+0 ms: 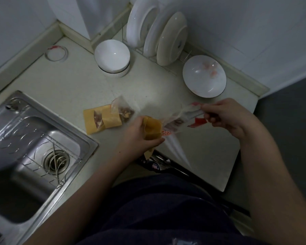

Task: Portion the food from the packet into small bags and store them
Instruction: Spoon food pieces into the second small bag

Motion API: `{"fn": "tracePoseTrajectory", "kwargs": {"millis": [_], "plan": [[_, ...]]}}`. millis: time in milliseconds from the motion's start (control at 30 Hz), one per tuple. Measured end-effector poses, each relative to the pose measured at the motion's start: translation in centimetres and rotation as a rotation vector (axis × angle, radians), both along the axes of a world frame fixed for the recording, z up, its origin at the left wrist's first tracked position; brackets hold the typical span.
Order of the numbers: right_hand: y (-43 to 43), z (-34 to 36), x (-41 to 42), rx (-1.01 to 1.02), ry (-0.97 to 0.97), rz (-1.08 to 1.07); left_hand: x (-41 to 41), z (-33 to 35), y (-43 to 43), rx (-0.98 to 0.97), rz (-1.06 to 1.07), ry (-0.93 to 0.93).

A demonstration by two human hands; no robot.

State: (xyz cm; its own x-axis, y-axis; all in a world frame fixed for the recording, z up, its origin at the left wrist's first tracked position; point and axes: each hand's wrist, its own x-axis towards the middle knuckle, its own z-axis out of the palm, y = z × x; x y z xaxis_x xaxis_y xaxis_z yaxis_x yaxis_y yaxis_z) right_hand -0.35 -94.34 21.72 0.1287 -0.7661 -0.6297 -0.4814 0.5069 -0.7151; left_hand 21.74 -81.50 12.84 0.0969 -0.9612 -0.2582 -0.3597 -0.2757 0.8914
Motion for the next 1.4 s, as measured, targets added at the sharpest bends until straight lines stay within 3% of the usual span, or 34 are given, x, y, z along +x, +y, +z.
{"fn": "tracePoseTrajectory", "kwargs": {"millis": [667,900,1067,1267,1400], "plan": [[1.1,0.3,0.7,-0.083,-0.207,-0.145,-0.4,0.7,0.2,-0.022,0.046,0.033],[1.7,0.7,1.3,-0.085,-0.249,-0.102,-0.6,1.9,0.0,-0.028,0.082,0.023],[2.7,1.5,1.9,-0.216,-0.183,0.083,-0.5,2.7,0.2,-0.064,0.079,-0.091],[4.2,2.7,3.7,-0.519,0.009,0.454,-0.6,3.1,0.1,-0.074,0.063,-0.172],[4.8,3.0,4.1,-0.723,0.11,0.575,-0.8,3.0,0.2,-0.072,0.061,-0.169]]}}
